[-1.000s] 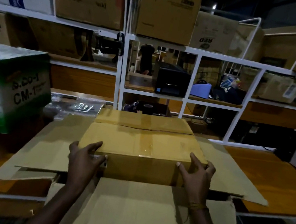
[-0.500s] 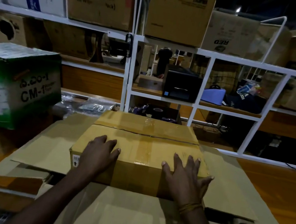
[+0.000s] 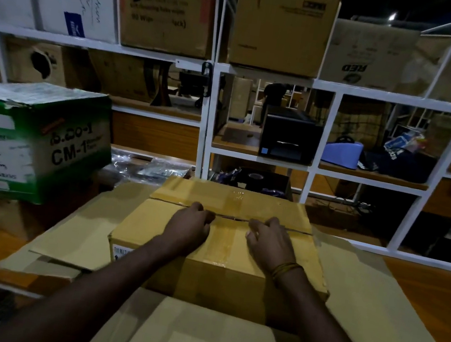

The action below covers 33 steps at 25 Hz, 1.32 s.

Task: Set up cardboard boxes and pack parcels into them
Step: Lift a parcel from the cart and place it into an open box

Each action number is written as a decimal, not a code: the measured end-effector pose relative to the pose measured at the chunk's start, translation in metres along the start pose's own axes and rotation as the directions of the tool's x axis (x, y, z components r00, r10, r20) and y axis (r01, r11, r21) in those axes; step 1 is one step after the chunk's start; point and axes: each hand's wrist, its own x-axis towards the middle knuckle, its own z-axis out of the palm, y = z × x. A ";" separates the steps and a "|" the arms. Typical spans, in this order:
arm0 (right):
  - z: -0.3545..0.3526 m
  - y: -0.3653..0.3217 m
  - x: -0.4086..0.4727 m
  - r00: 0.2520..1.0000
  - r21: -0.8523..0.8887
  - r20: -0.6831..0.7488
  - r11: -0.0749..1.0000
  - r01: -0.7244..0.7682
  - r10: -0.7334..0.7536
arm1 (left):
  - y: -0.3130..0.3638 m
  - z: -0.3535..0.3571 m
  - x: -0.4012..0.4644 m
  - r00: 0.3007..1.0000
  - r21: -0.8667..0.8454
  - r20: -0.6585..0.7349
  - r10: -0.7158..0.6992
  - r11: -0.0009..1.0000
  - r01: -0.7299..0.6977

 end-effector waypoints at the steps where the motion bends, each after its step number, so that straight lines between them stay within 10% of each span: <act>1: 0.003 -0.001 0.004 0.999 -0.008 -0.036 1.000 -0.009 0.008 | 0.001 0.003 0.003 1.000 -0.006 -0.001 -0.007 1.000 0.007; 18: -0.007 0.001 0.063 0.905 -0.330 -0.133 0.879 0.345 -0.405 | -0.032 0.007 0.065 0.906 0.320 -0.137 0.401 0.883 -0.342; 26: 0.001 -0.006 0.094 0.840 -0.192 -0.477 0.963 0.187 -0.258 | -0.030 0.006 0.099 0.898 0.029 -0.284 0.336 0.939 -0.343; 33: 0.017 -0.010 0.128 0.952 -0.265 -0.275 0.963 0.055 -0.131 | -0.038 0.027 0.135 0.878 0.083 -0.264 0.399 0.917 -0.391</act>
